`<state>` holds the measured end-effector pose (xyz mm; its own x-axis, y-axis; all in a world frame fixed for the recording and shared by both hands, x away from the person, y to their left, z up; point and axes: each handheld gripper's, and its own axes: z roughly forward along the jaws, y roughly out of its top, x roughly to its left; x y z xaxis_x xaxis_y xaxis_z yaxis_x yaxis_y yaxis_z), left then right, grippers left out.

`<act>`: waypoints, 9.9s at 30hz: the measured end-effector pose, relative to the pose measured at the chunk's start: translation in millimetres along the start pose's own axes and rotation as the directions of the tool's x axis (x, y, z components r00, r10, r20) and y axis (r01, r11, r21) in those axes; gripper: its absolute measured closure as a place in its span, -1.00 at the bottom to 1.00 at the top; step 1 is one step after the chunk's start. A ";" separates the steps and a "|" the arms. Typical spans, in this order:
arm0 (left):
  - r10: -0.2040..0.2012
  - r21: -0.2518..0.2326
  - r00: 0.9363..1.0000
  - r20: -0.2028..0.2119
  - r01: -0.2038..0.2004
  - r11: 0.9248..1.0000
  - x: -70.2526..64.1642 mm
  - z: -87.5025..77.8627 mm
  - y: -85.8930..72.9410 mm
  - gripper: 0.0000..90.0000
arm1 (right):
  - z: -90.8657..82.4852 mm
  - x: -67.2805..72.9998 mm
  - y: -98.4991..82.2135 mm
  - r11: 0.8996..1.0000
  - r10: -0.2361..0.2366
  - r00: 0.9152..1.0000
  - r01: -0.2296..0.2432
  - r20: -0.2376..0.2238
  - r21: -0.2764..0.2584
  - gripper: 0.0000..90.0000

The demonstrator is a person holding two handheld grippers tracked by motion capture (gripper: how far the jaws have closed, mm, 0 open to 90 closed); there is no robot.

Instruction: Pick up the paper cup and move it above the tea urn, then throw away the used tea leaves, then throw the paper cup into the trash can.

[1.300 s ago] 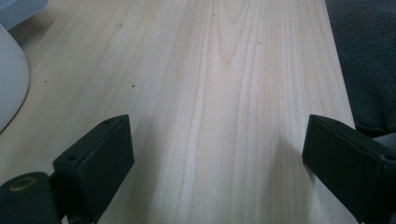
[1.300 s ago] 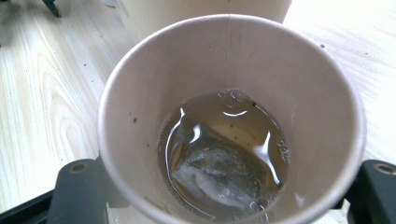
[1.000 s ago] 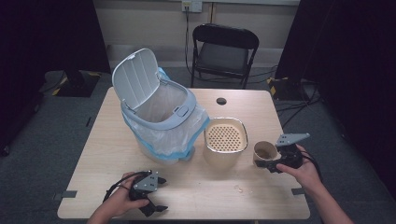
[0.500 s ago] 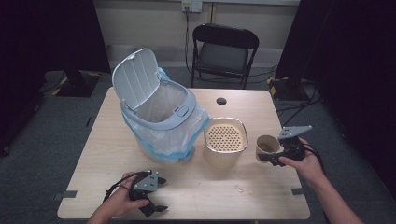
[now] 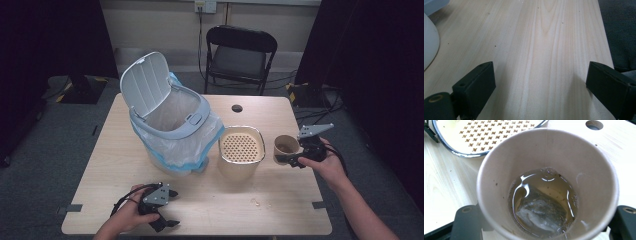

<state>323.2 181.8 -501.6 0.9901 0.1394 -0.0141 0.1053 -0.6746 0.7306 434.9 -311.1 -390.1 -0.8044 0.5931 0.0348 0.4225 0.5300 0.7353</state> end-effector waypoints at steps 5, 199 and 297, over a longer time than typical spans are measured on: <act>0.000 -0.001 1.000 0.000 0.000 1.000 0.0 0.1 0.0 -0.82 | 1.9 -2.6 8.2 1.000 -0.015 1.000 0.015 0.003 0.000 -0.37; 0.012 0.006 1.000 0.003 -0.012 1.000 0.5 0.0 0.4 -0.85 | 23.6 13.7 139.9 0.984 -0.176 0.983 0.178 0.059 -0.030 -0.37; 0.000 0.020 1.000 0.004 0.000 1.000 -0.5 -0.7 1.0 -0.85 | 48.7 105.5 298.5 0.937 -0.348 0.920 0.335 -0.182 -0.098 -0.38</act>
<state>322.7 181.6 -500.4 0.9905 0.1364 -0.0169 0.1071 -0.6887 0.7171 496.5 -60.9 -199.9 -0.9627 0.2509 -0.1010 0.0854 0.6364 0.7666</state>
